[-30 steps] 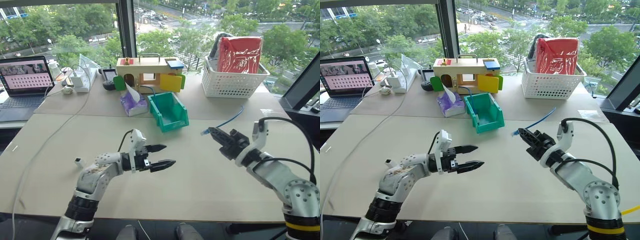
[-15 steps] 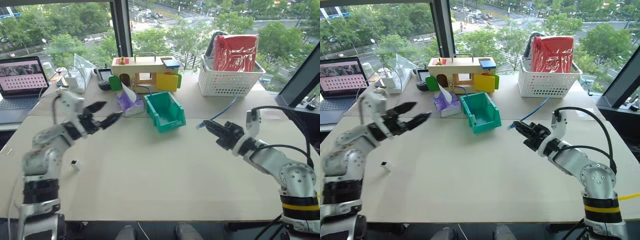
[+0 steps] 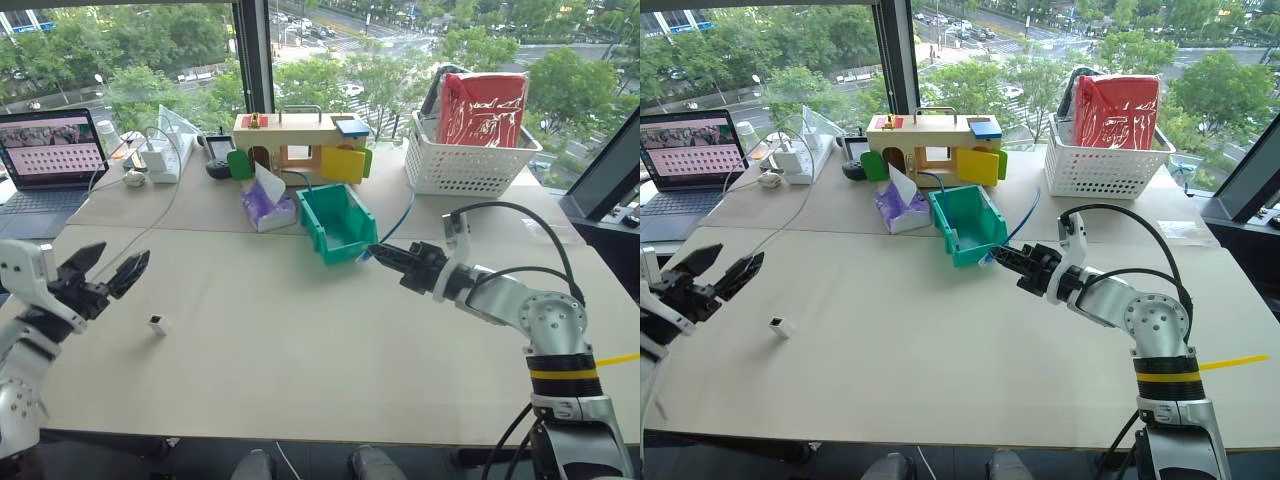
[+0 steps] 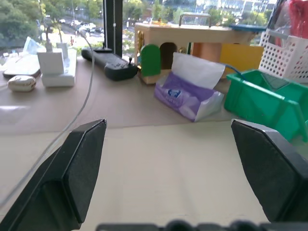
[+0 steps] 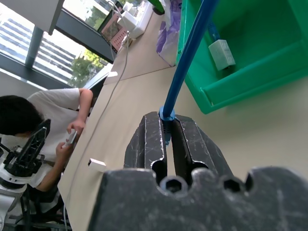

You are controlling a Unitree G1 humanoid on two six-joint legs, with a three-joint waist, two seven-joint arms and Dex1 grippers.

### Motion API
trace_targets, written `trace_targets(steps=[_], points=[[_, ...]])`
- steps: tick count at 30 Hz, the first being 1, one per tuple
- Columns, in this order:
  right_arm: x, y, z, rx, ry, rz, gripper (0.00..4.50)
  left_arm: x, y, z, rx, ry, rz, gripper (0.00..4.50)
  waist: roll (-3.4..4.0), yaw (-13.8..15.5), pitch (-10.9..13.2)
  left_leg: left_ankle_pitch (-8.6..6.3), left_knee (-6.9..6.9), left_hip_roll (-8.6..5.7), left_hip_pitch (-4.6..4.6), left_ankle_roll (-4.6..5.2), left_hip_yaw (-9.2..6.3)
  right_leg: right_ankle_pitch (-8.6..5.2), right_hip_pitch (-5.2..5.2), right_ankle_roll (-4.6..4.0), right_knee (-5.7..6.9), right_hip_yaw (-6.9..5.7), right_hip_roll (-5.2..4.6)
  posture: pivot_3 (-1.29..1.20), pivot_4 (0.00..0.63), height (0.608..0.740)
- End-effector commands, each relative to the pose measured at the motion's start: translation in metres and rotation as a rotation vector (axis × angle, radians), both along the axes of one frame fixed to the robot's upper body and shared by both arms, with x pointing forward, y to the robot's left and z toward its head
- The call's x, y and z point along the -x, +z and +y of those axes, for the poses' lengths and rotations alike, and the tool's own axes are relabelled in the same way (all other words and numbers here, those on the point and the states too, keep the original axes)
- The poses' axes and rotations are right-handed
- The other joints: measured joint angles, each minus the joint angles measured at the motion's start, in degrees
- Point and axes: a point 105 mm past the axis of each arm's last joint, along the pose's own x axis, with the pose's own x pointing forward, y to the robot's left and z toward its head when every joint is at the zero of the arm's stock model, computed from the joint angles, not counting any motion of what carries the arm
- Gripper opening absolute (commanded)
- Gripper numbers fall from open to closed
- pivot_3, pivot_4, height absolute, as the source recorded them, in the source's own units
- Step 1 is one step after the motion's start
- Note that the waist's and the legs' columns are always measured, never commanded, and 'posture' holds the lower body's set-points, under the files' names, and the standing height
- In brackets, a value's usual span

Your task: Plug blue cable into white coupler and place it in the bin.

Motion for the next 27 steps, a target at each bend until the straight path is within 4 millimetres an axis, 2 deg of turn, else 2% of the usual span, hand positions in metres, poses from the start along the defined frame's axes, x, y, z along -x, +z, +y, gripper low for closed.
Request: trace_targets(steps=[1,6,16,25,27], points=[[0.001,0.012,-0.001,-0.006,0.017,-0.045,0.0,0.006,-0.016,-0.001,-0.033,0.022,0.001,4.43,0.0,0.01,0.0,0.0,0.0,0.0,0.0,0.0,0.02,0.0,0.0,0.0,0.0,0.01,0.0,0.0,0.15,0.731],[0.005,0.01,-0.005,-0.004,-0.002,-0.046,0.0,0.006,-0.046,-0.004,0.002,0.034,0.041,4.43,-0.01,0.16,0.0,0.0,0.01,0.0,-0.01,0.0,0.02,0.0,0.0,-0.01,0.01,-0.01,0.0,0.0,0.15,0.731],[0.013,0.007,-0.01,-0.008,-0.042,-0.046,0.0,0.005,-0.087,-0.005,-0.005,0.033,0.131,4.43,-0.01,-0.18,0.0,0.0,-0.02,0.02,0.03,0.0,0.05,0.0,-0.01,-0.02,0.03,0.03,0.01,0.0,0.15,0.731],[0.014,0.007,-0.013,-0.008,-0.063,-0.045,0.0,0.004,-0.103,-0.012,-0.02,0.024,0.183,4.43,0.0,-0.08,-0.01,0.0,-0.01,0.02,0.03,0.0,0.06,0.0,0.0,-0.01,0.04,0.04,0.0,0.0,0.15,0.731],[0.014,0.008,-0.012,-0.011,-0.066,-0.046,0.0,0.0,-0.104,-0.015,-0.021,0.018,0.188,3.9,0.01,-0.08,-0.02,0.0,-0.01,0.01,0.04,0.0,0.06,0.0,0.01,-0.01,0.04,0.04,0.0,0.0,0.15,0.731]])
